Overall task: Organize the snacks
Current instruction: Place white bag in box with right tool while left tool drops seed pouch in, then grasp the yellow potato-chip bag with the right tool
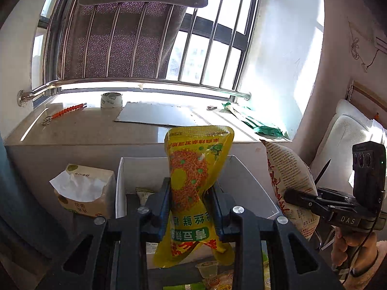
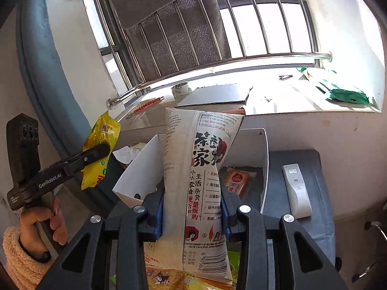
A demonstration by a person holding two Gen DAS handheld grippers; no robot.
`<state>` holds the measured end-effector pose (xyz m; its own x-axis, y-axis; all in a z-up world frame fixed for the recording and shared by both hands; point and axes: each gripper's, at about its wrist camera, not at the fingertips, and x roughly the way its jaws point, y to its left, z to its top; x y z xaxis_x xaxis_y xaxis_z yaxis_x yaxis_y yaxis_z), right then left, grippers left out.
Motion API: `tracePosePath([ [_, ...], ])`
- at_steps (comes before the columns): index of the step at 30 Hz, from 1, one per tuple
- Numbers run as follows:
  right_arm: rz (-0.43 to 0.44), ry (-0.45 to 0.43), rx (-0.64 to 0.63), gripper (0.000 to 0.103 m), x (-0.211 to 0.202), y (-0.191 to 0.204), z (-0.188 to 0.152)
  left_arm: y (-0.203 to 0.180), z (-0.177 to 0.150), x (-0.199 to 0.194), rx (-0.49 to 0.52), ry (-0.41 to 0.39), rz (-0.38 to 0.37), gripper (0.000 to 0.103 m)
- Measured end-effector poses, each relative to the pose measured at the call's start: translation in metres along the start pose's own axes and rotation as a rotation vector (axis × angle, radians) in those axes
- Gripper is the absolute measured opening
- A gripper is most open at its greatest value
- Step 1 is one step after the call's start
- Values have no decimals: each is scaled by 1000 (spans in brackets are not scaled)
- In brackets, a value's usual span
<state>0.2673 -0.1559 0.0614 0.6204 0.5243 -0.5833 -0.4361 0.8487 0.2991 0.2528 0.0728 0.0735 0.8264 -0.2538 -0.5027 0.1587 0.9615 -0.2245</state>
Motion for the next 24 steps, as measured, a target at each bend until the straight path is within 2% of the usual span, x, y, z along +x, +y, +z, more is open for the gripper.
tracePosePath([
  [4, -99, 38, -32, 40, 35, -3, 32, -4, 16, 31, 26, 31, 12, 34],
  [6, -129, 53, -18, 42, 48, -9, 43, 2, 20, 44, -31, 60, -5, 38],
  [7, -120, 60, -1, 48, 53, -15, 48, 6, 21, 50, -63, 82, -29, 46],
  [8, -103, 63, 17, 57, 56, -20, 52, 9, 22, 53, -80, 95, -34, 59],
  [9, -99, 59, 36, 86, 58, -23, 55, 10, 22, 53, -84, 94, -1, 73],
  [10, -104, 49, 54, 103, 58, -26, 57, 12, 22, 52, -82, 87, 36, 102],
  [14, -141, 46, 29, 103, 53, -23, 49, 24, 19, 39, -80, 69, 124, 103],
  [18, -127, 25, 6, 103, 43, -16, 41, 31, 17, 25, -97, 62, 124, 103],
  [24, -57, -1, -13, 103, 11, -2, 23, 14, 5, -19, -24, 11, 142, 103],
])
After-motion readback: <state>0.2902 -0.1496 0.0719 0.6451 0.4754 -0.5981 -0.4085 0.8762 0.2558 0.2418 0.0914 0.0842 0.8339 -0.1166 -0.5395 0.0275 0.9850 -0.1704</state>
